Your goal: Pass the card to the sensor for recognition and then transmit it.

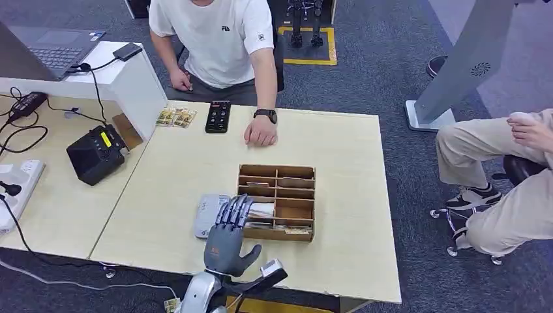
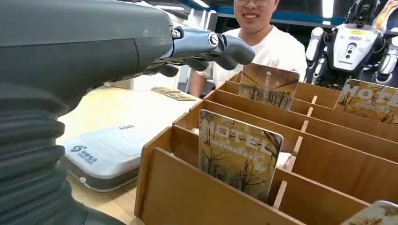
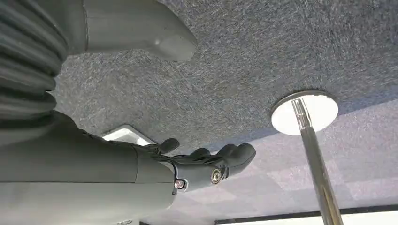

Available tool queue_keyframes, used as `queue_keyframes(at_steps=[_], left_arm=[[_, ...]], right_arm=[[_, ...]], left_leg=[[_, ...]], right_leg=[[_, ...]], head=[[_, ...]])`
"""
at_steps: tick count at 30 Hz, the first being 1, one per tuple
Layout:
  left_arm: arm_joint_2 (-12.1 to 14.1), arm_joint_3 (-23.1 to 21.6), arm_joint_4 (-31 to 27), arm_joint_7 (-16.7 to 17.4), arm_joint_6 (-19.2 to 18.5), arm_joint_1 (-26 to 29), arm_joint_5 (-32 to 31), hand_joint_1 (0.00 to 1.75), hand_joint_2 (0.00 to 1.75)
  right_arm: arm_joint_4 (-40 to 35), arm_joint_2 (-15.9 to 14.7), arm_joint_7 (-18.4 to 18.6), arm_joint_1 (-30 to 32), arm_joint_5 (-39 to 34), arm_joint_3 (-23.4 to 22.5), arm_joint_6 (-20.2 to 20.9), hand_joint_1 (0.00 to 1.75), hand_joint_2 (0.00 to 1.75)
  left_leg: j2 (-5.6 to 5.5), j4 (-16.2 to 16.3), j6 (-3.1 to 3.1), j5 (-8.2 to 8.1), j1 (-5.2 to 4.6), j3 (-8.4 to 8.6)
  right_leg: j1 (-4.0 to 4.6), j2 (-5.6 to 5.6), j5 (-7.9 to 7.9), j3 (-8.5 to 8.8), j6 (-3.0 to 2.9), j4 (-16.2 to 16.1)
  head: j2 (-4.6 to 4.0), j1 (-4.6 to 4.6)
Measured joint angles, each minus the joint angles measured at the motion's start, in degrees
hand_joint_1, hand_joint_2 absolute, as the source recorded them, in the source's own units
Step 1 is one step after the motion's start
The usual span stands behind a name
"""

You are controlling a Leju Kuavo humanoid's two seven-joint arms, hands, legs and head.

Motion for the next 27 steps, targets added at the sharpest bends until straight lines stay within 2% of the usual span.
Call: queue_keyframes(at_steps=[5,7,8,9,10,12,21,27], left_arm=[[0.0,0.0,0.0,0.0,0.0,0.1,0.0,0.00,1.75],[0.0,0.0,0.0,0.0,0.0,0.1,0.0,0.10,1.75],[0.0,0.0,0.0,0.0,0.0,0.1,0.0,0.47,1.75],[0.0,0.0,0.0,0.0,0.0,0.1,0.0,1.12,1.75],[0.0,0.0,0.0,0.2,0.0,0.1,-0.1,1.52,1.75],[0.0,0.1,0.0,0.6,0.0,0.1,-0.9,1.75,1.75],[-0.1,0.8,0.1,2.8,0.0,0.0,-5.0,1.75,1.75],[-0.3,1.0,0.2,2.9,0.2,-0.1,-6.1,1.75,1.75]], right_arm=[[0.0,0.0,0.0,0.0,0.0,0.0,0.0,0.00,1.75],[0.0,0.0,0.0,0.0,0.0,0.0,0.0,0.00,1.75],[0.0,0.0,0.0,0.0,-0.1,0.0,0.0,0.00,1.75],[0.0,0.0,-0.1,0.0,-0.1,0.0,0.0,0.00,1.75],[0.0,0.0,-0.2,0.0,-0.1,0.0,0.0,0.00,1.75],[0.0,0.0,-0.2,0.0,-0.1,0.0,0.0,0.00,1.75],[0.2,0.0,-0.7,0.0,-0.1,0.0,0.0,0.00,1.75],[0.5,0.0,-0.8,-0.1,-0.1,0.0,0.0,0.00,1.75]], left_leg=[[0.00,0.0,0.00,0.00,0.00,0.00],[0.00,0.0,0.00,0.00,0.00,0.00],[0.00,0.0,0.00,0.00,0.00,0.00],[0.00,0.0,0.00,0.00,0.00,0.00],[0.00,0.0,0.00,0.00,0.00,0.00],[0.00,0.0,0.00,0.00,0.00,0.00],[0.00,0.0,0.00,0.00,0.00,0.00],[0.00,0.0,0.00,0.00,0.00,0.01]], right_leg=[[0.00,0.00,0.00,0.00,0.00,0.0],[0.00,0.00,0.00,0.00,0.00,0.0],[0.00,0.00,0.00,0.00,0.00,0.0],[0.00,0.00,0.00,0.00,0.00,0.0],[0.00,0.00,0.00,0.00,0.00,0.0],[0.00,0.00,0.00,0.00,0.00,0.0],[0.00,0.00,0.00,0.00,0.00,0.0],[0.00,0.00,0.00,0.00,0.00,0.0]], head=[[0.00,0.00],[0.00,0.00],[0.00,0.00],[0.00,0.00],[0.00,0.00],[-0.02,0.00],[0.00,0.00],[0.00,0.00]])
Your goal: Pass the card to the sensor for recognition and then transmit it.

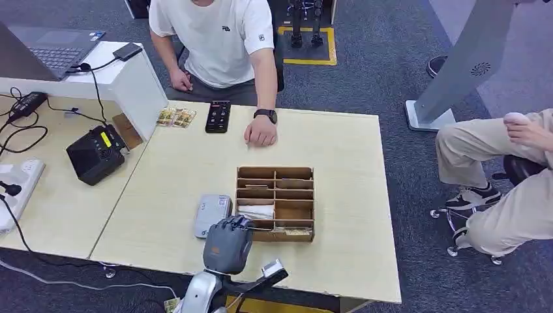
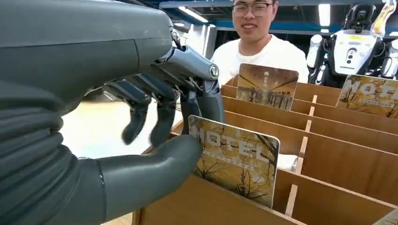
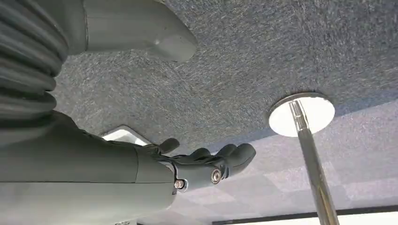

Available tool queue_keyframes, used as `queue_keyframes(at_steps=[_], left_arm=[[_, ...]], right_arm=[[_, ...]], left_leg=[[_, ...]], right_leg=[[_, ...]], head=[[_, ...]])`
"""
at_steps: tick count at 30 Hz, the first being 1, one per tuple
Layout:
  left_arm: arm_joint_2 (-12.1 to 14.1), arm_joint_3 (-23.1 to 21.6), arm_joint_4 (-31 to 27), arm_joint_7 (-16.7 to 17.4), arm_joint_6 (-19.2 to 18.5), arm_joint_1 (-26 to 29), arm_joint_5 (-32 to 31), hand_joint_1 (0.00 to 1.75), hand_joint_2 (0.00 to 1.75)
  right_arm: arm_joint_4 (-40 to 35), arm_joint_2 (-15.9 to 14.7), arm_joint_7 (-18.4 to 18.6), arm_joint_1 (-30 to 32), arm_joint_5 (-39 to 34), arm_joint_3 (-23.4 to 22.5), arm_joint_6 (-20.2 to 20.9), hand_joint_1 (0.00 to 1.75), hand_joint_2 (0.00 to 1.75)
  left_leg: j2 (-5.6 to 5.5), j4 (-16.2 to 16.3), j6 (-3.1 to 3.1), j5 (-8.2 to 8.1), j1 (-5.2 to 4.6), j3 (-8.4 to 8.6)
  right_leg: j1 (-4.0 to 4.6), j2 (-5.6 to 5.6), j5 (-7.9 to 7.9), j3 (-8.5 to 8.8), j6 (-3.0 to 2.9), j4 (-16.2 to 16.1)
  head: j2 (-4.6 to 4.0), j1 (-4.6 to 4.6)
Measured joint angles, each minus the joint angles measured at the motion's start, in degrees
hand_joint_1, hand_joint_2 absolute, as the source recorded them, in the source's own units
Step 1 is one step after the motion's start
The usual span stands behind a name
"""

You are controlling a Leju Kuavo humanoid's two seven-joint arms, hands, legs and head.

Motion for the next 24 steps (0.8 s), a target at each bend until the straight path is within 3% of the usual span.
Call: queue_keyframes(at_steps=[24], left_arm=[[-0.4,0.0,0.6,-1.1,0.2,0.0,-0.7,1.75,1.75]], right_arm=[[0.6,0.0,-0.2,-0.1,-1.0,0.0,0.0,0.00,1.75]], left_leg=[[0.00,0.0,0.00,0.00,0.00,0.00]], right_leg=[[0.00,-0.01,0.00,0.00,0.00,0.0]], head=[[0.00,0.00]])
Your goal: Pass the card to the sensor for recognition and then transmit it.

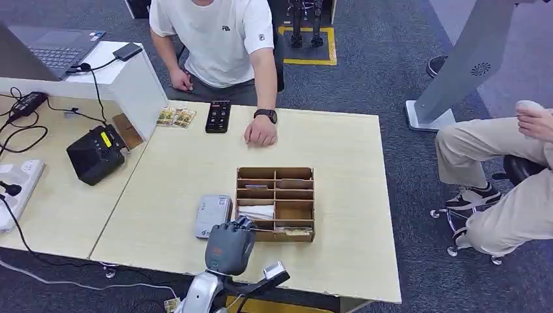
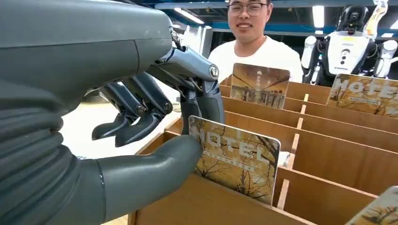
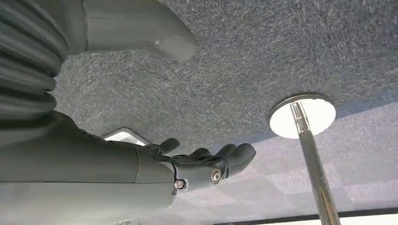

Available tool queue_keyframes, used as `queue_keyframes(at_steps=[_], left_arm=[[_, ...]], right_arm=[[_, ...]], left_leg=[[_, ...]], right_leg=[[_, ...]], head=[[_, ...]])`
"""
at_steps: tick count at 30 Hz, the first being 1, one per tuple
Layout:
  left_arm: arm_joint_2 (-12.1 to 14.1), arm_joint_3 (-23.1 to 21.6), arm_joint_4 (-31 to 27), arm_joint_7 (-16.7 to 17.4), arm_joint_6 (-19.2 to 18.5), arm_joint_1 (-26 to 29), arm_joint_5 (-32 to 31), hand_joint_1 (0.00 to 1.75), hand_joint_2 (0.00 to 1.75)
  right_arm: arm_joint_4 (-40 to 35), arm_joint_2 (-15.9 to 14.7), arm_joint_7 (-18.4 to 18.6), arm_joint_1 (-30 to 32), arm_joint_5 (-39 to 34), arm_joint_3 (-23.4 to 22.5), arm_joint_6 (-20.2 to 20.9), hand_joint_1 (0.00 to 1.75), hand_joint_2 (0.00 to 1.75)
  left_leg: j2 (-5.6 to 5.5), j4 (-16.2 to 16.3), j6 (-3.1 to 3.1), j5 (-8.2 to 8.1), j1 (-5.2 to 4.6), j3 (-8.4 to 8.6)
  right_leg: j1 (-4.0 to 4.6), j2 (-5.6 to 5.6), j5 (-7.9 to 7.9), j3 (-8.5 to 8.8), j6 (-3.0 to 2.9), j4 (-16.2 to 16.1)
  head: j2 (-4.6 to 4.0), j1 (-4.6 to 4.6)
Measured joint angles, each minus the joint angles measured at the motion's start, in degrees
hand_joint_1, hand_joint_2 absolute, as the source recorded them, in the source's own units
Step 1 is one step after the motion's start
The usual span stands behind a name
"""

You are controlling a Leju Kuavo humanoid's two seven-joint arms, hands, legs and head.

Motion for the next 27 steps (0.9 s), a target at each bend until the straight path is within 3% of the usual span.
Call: queue_keyframes(at_steps=[6,12,16,27], left_arm=[[-0.3,0.2,-0.1,-2.2,0.0,0.3,2.1,1.75,1.75],[-1.5,3.2,-4.3,-11.1,0.0,1.8,10.9,1.75,1.75],[-2.1,6.2,-7.3,-15.0,0.0,2.5,15.5,1.75,1.75],[-2.7,12.5,-11.5,-18.2,0.0,4.1,20.0,1.75,1.75]], right_arm=[[0.3,0.0,-0.1,0.0,0.2,0.0,0.0,0.00,1.75],[0.3,0.0,0.1,0.0,0.2,0.0,0.0,0.00,1.75],[0.3,0.0,0.4,0.0,0.2,0.0,0.0,0.00,1.75],[0.2,0.0,1.1,0.0,0.1,0.0,0.0,0.00,1.75]], left_leg=[[-0.01,0.0,0.00,0.00,0.00,-0.01],[-0.01,0.0,0.00,0.00,0.00,0.00],[0.00,0.0,0.00,0.00,0.00,0.01],[0.01,0.0,0.00,0.00,0.00,0.02]], right_leg=[[0.00,-0.02,0.00,0.00,0.00,0.0],[0.00,-0.01,0.00,0.00,0.00,0.0],[0.00,-0.01,0.00,-0.01,0.00,0.0],[0.00,0.00,0.00,-0.01,0.00,0.0]], head=[[0.00,0.00],[0.00,-0.02],[0.00,0.00],[0.00,0.00]])
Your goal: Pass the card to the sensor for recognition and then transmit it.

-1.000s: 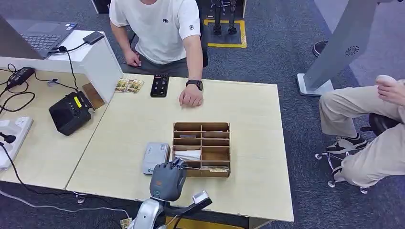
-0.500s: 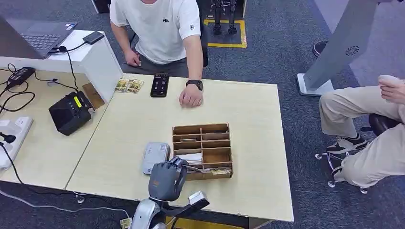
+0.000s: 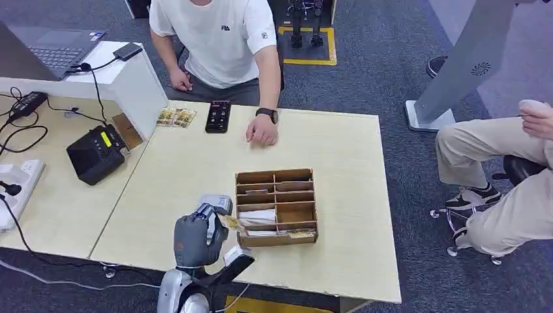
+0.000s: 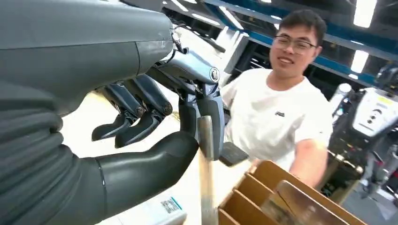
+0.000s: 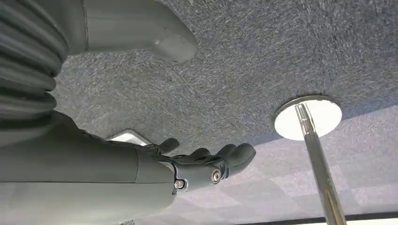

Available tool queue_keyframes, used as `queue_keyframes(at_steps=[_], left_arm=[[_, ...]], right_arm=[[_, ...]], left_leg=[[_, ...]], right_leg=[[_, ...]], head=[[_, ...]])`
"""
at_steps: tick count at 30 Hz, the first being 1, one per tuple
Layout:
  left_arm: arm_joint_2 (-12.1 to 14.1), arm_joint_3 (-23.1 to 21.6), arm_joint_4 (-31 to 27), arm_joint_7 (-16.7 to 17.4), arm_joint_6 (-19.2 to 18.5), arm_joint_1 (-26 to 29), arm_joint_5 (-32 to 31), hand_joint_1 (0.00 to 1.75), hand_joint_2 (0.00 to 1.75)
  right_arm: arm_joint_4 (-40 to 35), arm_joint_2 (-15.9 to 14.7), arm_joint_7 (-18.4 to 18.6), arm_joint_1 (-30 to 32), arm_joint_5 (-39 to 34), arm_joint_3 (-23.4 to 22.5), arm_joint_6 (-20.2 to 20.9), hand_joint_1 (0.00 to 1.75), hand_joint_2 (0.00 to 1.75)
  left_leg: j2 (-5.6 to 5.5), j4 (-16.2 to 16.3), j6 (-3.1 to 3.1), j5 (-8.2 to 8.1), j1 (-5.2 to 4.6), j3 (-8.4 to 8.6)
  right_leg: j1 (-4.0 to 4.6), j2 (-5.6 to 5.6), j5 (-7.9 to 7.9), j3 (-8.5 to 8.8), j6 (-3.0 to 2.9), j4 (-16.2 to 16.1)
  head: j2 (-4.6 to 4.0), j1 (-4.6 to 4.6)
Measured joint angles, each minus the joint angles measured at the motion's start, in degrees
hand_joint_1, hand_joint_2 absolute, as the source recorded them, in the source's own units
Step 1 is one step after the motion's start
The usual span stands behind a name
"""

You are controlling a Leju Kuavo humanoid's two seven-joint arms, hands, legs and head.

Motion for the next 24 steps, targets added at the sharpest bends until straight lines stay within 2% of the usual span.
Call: queue_keyframes(at_steps=[10,16,21,24], left_arm=[[-0.2,1.6,-1.1,-1.1,0.0,0.3,4.9,1.75,1.75],[-0.3,1.6,-1.1,-1.3,-0.1,-0.2,16.4,1.75,1.75],[0.0,1.5,-1.1,-0.8,-0.1,-2.9,26.7,1.75,1.75],[0.0,1.3,-1.1,0.3,-0.1,-6.3,28.5,1.75,1.75]], right_arm=[[0.0,0.0,0.0,0.0,0.0,0.0,0.0,0.00,1.75],[0.1,0.0,0.0,0.0,0.1,0.0,0.0,0.00,1.75],[0.3,0.0,-0.6,-0.1,0.2,0.0,0.0,0.00,1.75],[0.9,0.0,-1.2,-0.2,0.1,0.0,0.0,0.00,1.75]], left_leg=[[0.00,0.0,0.00,0.00,0.00,0.01],[0.04,0.0,0.00,0.00,0.00,0.04],[0.04,0.0,-0.02,0.02,0.00,0.04],[0.00,0.0,-0.04,0.05,0.00,0.02]], right_leg=[[0.00,0.01,0.00,-0.01,0.00,0.0],[0.00,0.06,0.00,-0.02,0.00,0.0],[0.00,0.06,0.02,-0.01,-0.01,0.0],[0.00,0.00,0.03,0.02,-0.01,0.0]], head=[[0.00,0.00],[0.00,0.00],[0.00,0.00],[0.00,0.00]])
